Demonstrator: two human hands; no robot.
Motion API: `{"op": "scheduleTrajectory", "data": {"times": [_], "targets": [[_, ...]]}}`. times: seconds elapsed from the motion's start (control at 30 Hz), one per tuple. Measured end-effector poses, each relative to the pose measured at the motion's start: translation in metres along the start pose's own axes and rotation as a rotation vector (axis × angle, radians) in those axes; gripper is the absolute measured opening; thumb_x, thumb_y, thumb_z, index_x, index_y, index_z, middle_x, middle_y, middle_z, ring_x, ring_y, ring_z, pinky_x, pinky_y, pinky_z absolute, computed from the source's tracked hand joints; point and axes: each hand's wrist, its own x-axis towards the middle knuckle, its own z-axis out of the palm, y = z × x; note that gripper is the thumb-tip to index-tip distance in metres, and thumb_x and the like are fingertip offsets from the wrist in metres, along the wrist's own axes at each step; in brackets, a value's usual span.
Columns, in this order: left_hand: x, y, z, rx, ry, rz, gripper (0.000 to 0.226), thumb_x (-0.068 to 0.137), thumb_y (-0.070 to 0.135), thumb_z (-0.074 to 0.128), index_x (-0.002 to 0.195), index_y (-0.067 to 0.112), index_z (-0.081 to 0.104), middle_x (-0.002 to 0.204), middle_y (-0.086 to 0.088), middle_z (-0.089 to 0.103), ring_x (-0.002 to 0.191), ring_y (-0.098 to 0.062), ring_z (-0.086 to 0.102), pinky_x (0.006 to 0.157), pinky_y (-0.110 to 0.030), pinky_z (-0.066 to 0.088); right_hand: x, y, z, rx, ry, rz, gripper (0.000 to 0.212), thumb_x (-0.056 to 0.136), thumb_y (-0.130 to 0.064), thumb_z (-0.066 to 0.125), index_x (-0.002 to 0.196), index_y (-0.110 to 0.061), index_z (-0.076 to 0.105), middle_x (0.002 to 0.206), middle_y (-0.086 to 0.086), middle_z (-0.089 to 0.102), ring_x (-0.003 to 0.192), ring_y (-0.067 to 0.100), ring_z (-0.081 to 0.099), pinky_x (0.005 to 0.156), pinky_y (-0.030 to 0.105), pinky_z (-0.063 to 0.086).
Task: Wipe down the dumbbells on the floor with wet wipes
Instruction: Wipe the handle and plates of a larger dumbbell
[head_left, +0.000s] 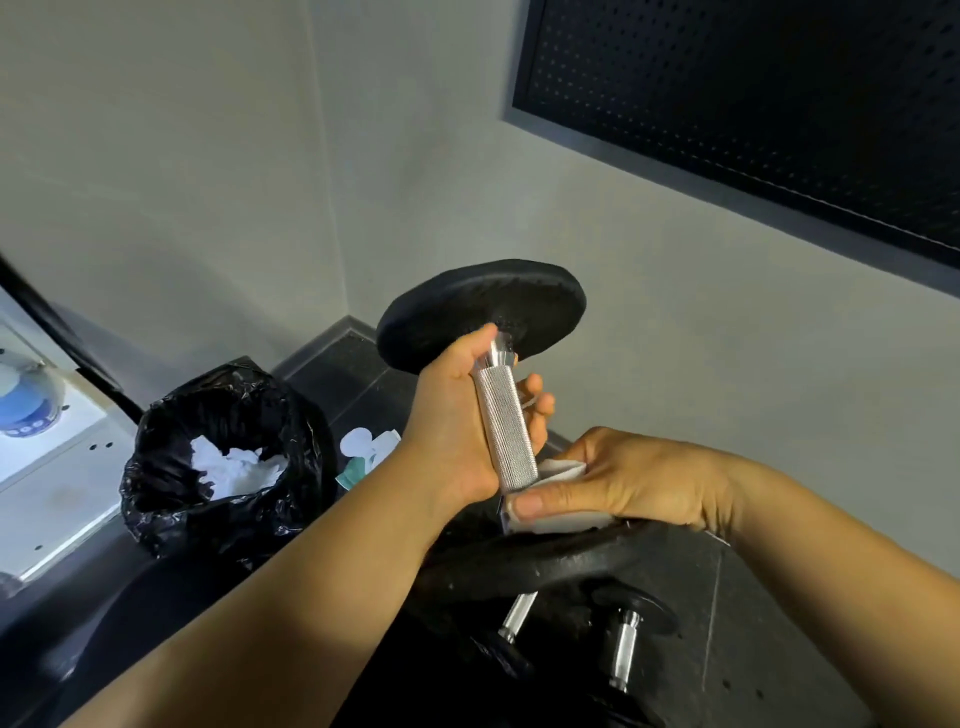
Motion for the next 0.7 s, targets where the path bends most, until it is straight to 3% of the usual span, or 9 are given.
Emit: {"op": "scheduleTrajectory", "data": {"times": [0.07, 0.17, 0.27, 0.33, 0.4, 0.47, 0.53, 0.6, 0.7], "targets": [[-0.001, 0.000, 0.001, -0.027, 0.033, 0.003, 0.045, 0.083, 0.055, 0.060, 0.102, 0.014, 0.057, 0.085, -0.009, 0.059, 0.070, -0.025, 0.065, 0.063, -0.032, 0.053, -0.003, -0.002, -0.002, -0.019, 0.006, -0.040, 0.046, 0.066, -0.059, 0.070, 0.092, -0.022, 0.076, 0.092, -0.006, 0.075, 0.092, 0.010, 0.069, 0.095, 0.028, 0.048], [-0.005, 0.003, 0.002, -0.024, 0.014, 0.013, 0.051, 0.086, 0.056, 0.055, 0.112, 0.013, 0.054, 0.094, -0.013, 0.063, 0.080, -0.032, 0.070, 0.078, -0.043, 0.054, -0.010, -0.008, -0.006, 0.020, 0.147, -0.113, 0.028, 0.068, -0.046, 0.070, 0.071, -0.018, 0.074, 0.067, -0.008, 0.067, 0.062, 0.004, 0.059, 0.064, 0.015, 0.046], [-0.011, 0.008, 0.002, 0.026, -0.035, 0.011, 0.056, 0.088, 0.055, 0.052, 0.122, 0.011, 0.050, 0.103, -0.022, 0.067, 0.087, -0.036, 0.071, 0.079, -0.049, 0.056, -0.016, -0.014, -0.012, -0.009, 0.410, -0.217, 0.032, 0.065, -0.047, 0.065, 0.076, -0.019, 0.074, 0.079, 0.001, 0.064, 0.065, 0.012, 0.059, 0.056, 0.025, 0.045], [-0.015, 0.010, 0.002, 0.062, -0.068, 0.003, 0.055, 0.090, 0.054, 0.049, 0.121, 0.009, 0.052, 0.092, -0.021, 0.071, 0.078, -0.033, 0.072, 0.071, -0.045, 0.058, -0.016, -0.021, -0.014, -0.144, 0.604, -0.291, 0.033, 0.071, -0.052, 0.061, 0.074, -0.021, 0.072, 0.078, 0.000, 0.058, 0.066, 0.018, 0.057, 0.056, 0.035, 0.047], [-0.018, 0.010, 0.003, 0.101, -0.104, -0.014, 0.059, 0.090, 0.055, 0.046, 0.126, 0.007, 0.053, 0.106, -0.021, 0.070, 0.096, -0.035, 0.069, 0.084, -0.048, 0.054, -0.011, -0.027, -0.013, -0.316, 0.811, -0.401, 0.032, 0.086, -0.048, 0.060, 0.080, -0.018, 0.069, 0.076, -0.001, 0.059, 0.066, 0.021, 0.057, 0.058, 0.042, 0.049], [-0.020, 0.008, 0.003, 0.125, -0.139, -0.029, 0.063, 0.086, 0.053, 0.048, 0.131, 0.010, 0.052, 0.121, -0.021, 0.065, 0.109, -0.037, 0.064, 0.090, -0.051, 0.050, -0.004, -0.031, -0.008, -0.581, 1.030, -0.535, 0.022, 0.091, -0.039, 0.055, 0.091, -0.019, 0.065, 0.079, -0.003, 0.063, 0.066, 0.020, 0.058, 0.055, 0.041, 0.049], [-0.023, 0.007, 0.003, 0.124, -0.173, -0.039, 0.063, 0.082, 0.050, 0.053, 0.131, 0.012, 0.055, 0.124, -0.020, 0.063, 0.113, -0.037, 0.062, 0.095, -0.052, 0.048, 0.004, -0.036, -0.003, -0.833, 1.179, -0.645, 0.025, 0.095, -0.034, 0.049, 0.093, -0.017, 0.067, 0.078, 0.000, 0.062, 0.057, 0.020, 0.056, 0.045, 0.034, 0.046], [-0.022, 0.005, 0.002, 0.125, -0.182, -0.043, 0.058, 0.084, 0.048, 0.052, 0.128, 0.011, 0.058, 0.123, -0.019, 0.064, 0.114, -0.037, 0.060, 0.101, -0.054, 0.043, 0.011, -0.035, 0.002, -0.987, 1.189, -0.719, 0.027, 0.095, -0.029, 0.049, 0.091, -0.013, 0.070, 0.075, 0.005, 0.058, 0.049, 0.019, 0.050, 0.037, 0.031, 0.042], [-0.020, 0.004, -0.002, 0.127, -0.173, -0.033, 0.050, 0.086, 0.050, 0.050, 0.105, 0.010, 0.071, 0.098, -0.013, 0.071, 0.093, -0.029, 0.067, 0.092, -0.045, 0.049, 0.014, -0.023, 0.010, -0.822, 0.976, -0.695, 0.028, 0.090, -0.032, 0.053, 0.103, -0.013, 0.069, 0.087, 0.004, 0.051, 0.056, 0.018, 0.050, 0.044, 0.036, 0.047]]}}
